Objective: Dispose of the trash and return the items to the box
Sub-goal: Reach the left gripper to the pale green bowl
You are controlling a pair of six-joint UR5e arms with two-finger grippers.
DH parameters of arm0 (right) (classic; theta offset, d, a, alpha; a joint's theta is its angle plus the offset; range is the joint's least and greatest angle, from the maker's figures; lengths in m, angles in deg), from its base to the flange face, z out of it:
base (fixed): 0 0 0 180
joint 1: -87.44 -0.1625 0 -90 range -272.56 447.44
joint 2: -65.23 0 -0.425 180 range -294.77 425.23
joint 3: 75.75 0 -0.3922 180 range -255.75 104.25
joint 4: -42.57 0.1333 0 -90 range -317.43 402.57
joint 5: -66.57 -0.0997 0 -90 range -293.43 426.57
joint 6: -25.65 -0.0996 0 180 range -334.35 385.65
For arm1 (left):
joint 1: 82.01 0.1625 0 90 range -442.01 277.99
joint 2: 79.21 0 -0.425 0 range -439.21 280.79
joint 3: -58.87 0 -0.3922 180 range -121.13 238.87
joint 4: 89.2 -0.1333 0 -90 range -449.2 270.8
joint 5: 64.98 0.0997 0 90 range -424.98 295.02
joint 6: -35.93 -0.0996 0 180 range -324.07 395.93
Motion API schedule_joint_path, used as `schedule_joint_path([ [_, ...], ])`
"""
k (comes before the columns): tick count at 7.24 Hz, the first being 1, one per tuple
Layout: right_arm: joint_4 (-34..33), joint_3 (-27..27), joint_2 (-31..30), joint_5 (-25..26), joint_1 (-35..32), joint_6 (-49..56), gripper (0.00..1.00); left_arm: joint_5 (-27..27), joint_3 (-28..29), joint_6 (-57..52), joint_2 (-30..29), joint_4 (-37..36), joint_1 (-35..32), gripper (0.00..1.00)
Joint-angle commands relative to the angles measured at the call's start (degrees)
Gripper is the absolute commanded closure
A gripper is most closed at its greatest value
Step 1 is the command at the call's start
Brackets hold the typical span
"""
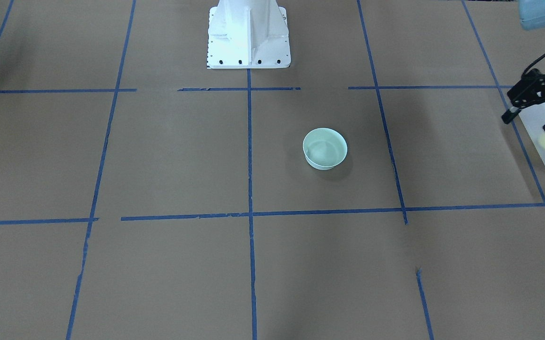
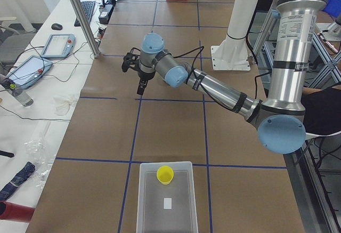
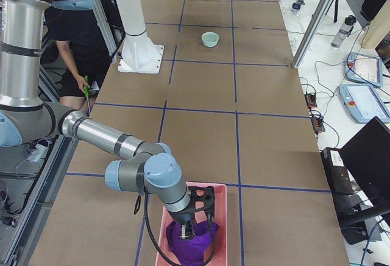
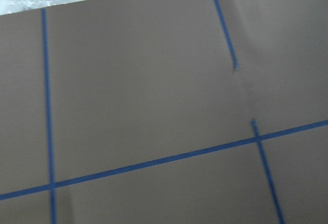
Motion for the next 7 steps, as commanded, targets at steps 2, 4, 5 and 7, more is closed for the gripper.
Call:
schedule_joint_path([
  [2, 0.1, -0.2, 0.3, -8.6, 0.2, -5.2, 0.00, 10.7, -1.6, 22.7, -0.7, 4.8, 17.8, 0.00],
  [4, -10.0, -5.0, 2.2, -11.0, 1.2, -6.5, 0.00, 17.5, 1.2, 35.0, -5.5, 4.8, 28.0, 0.01],
  [5, -21.2, -10.2, 4.3, -11.2, 2.5, -6.6, 0.00, 18.9, 3.7, 37.9, -7.9, 4.8, 30.4, 0.01],
  [7, -25.9, -14.0, 5.4, -12.3, 5.8, -6.8, 0.00, 18.9, 7.2, 38.1, -9.4, 4.8, 31.0, 0.02],
])
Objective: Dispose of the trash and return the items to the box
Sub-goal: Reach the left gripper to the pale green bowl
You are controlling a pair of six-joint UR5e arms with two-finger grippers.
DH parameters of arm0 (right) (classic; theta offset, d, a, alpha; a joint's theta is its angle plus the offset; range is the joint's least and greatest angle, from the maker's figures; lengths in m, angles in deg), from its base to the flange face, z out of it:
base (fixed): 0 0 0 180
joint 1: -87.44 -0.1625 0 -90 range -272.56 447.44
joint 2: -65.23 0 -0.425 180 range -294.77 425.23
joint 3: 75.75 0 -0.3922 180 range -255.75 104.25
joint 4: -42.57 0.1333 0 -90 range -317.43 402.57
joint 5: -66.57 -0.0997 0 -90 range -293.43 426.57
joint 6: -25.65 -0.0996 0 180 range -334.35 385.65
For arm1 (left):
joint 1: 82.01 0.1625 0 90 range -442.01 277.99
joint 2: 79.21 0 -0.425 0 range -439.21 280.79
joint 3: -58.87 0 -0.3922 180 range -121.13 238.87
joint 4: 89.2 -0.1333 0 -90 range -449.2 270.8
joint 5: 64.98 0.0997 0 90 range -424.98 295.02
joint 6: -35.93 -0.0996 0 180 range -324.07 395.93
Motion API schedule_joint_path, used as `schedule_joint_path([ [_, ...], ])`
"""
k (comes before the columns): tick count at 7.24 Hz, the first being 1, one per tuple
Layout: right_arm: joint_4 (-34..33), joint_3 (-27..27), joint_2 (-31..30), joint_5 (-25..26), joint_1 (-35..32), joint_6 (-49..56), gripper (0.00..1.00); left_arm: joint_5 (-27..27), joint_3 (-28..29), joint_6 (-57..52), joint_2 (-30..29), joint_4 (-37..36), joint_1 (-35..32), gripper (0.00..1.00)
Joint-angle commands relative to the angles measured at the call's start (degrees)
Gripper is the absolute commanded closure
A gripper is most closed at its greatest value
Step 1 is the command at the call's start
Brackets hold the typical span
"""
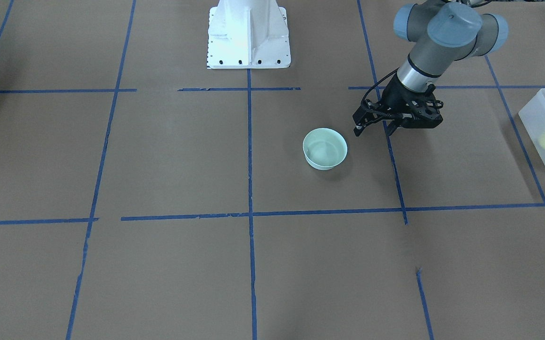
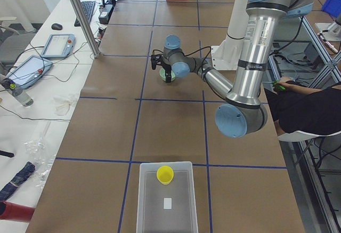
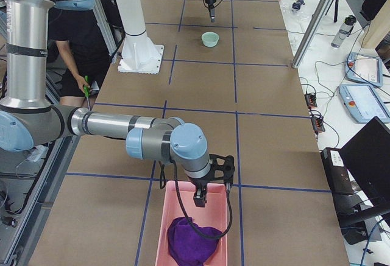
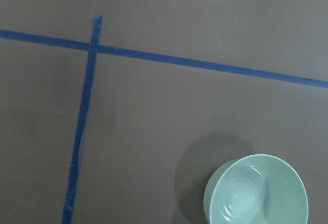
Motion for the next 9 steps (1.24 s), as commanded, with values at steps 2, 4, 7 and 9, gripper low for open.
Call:
schedule_joint_path([
  [2, -3.0, -4.2, 0.7, -2.7, 5.2, -0.9, 0.00, 2.6, 4.4, 2.9, -3.0, 0.1, 5.2, 0.04],
  [4, -2.1, -5.9, 0.7, -3.5, 8.4, -7.8, 0.00, 3.1, 6.5, 3.9, -4.9, 0.0, 6.3, 0.09],
  [7, -2.0, -6.0, 0.7, -3.5, 8.9, -7.8, 0.00, 3.1, 9.3, 3.7, -5.6, 0.0, 6.7, 0.44],
  [9, -2.0, -5.9, 0.7, -2.9, 9.3, -7.7, 0.00, 3.1, 8.5, 3.7, -5.5, 0.0, 6.6, 1.00],
])
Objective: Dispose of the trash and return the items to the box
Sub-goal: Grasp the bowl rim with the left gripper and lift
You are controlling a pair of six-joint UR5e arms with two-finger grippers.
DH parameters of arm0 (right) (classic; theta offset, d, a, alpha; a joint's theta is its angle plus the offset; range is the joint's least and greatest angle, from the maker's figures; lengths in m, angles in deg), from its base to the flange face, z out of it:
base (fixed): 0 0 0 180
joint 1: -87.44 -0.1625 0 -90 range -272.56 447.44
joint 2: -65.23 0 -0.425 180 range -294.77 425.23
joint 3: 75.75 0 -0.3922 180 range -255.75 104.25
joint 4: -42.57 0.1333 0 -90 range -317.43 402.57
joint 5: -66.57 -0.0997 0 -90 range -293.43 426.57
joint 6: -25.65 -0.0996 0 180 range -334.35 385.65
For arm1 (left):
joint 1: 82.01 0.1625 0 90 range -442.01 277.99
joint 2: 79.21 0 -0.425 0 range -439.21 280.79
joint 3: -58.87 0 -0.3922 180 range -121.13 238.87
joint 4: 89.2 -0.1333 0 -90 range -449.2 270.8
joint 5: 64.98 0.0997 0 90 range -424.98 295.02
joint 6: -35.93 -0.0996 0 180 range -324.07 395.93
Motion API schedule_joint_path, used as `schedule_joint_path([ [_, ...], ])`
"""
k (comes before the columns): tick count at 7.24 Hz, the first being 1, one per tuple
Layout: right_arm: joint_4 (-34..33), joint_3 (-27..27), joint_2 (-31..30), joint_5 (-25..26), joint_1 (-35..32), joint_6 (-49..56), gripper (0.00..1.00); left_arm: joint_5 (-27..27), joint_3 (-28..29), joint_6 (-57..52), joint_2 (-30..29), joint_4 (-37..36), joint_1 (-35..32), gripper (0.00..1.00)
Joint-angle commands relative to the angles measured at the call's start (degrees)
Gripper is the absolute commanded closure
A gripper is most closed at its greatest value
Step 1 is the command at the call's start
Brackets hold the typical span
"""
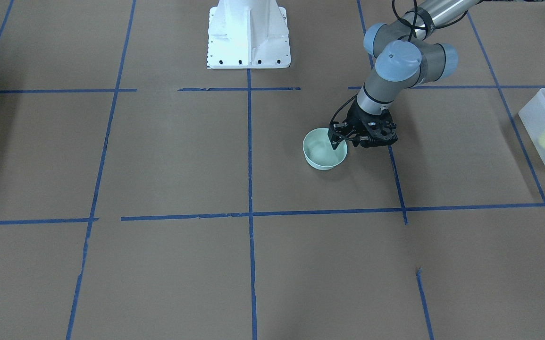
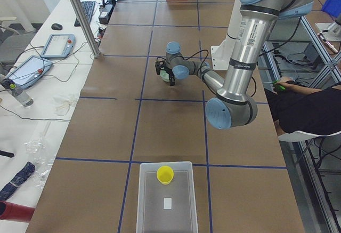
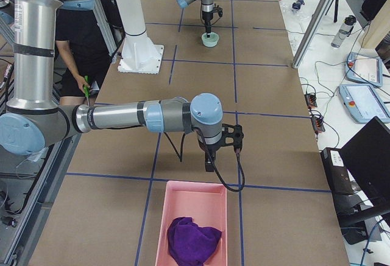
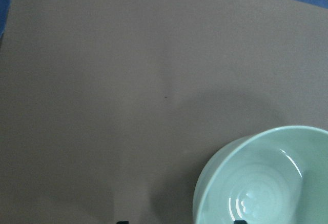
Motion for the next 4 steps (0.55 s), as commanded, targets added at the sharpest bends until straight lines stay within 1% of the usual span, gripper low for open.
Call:
schedule_joint_path([
  [1, 0.0, 0.0, 0.0, 0.4, 0.3, 0.0, 0.00, -0.2, -0.7, 0.0, 0.0, 0.0, -0.1, 1.00],
  [2, 0.0, 0.0, 0.0, 0.4, 0.3, 0.0, 0.00, -0.5, -0.8, 0.0, 0.1, 0.0, -0.2, 1.00],
  [3, 0.0, 0.0, 0.0, 0.5, 0.6, 0.1, 0.00, -0.7, -2.3, 0.0, 0.5, 0.0, -0.4, 1.00],
  [4, 0.0, 0.0, 0.0, 1.2, 1.9, 0.1, 0.00, -1.1, -7.1, -0.1, 2.9, -0.5, -0.9, 1.00],
])
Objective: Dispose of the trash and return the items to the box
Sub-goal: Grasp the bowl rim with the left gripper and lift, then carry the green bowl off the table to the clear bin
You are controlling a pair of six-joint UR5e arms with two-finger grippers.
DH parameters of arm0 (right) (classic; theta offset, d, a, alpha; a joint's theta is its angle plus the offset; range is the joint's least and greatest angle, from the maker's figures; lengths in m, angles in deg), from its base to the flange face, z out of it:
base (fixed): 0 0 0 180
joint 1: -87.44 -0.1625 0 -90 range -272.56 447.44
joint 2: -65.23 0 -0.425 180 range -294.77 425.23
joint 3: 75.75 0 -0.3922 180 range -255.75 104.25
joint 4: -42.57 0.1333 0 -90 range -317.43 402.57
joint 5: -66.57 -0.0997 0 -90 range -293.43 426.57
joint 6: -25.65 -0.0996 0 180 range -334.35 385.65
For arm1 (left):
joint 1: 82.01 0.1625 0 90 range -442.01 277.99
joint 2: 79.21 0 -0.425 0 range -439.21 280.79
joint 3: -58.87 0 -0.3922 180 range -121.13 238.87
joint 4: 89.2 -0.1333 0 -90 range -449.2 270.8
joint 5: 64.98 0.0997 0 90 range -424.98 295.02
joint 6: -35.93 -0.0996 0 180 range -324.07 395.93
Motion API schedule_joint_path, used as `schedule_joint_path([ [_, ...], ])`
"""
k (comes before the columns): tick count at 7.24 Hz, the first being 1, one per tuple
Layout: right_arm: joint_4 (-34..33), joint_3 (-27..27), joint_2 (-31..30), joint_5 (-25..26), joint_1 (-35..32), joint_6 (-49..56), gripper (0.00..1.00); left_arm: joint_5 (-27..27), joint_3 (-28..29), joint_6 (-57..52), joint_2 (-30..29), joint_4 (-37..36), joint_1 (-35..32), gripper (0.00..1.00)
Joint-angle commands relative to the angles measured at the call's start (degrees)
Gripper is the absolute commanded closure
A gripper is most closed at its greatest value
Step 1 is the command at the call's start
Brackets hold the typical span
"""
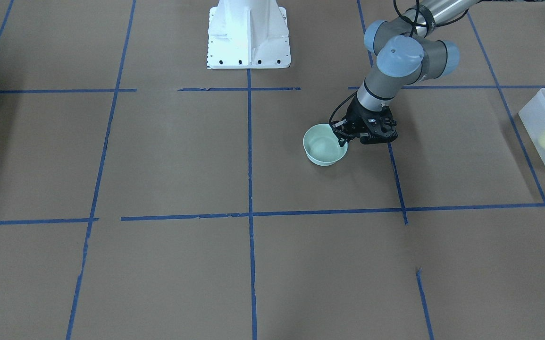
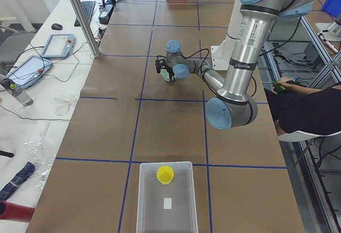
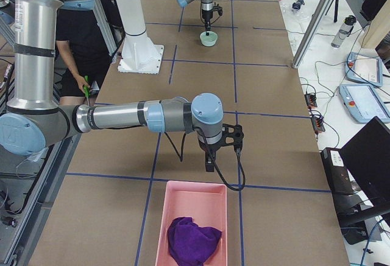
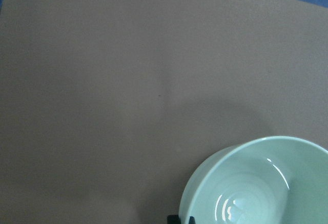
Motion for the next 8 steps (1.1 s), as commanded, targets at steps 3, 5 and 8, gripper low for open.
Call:
schedule_joint_path([
  [3, 0.3, 0.6, -0.5, 3.1, 2.9, -0.1, 0.00, -9.0, -9.5, -4.5, 7.0, -0.7, -14.1, 1.00],
  [5, 3.7, 3.6, 0.1, 3.2, 4.2, 0.2, 0.00, -11.5, -9.5, -18.6, 9.9, -4.8, -21.9, 1.00],
  [8, 9.8, 6.5, 2.2, 0.5, 4.1, -2.6, 0.00, -13.1, -7.7, -44.4, 14.7, -11.0, -35.8, 1.00],
])
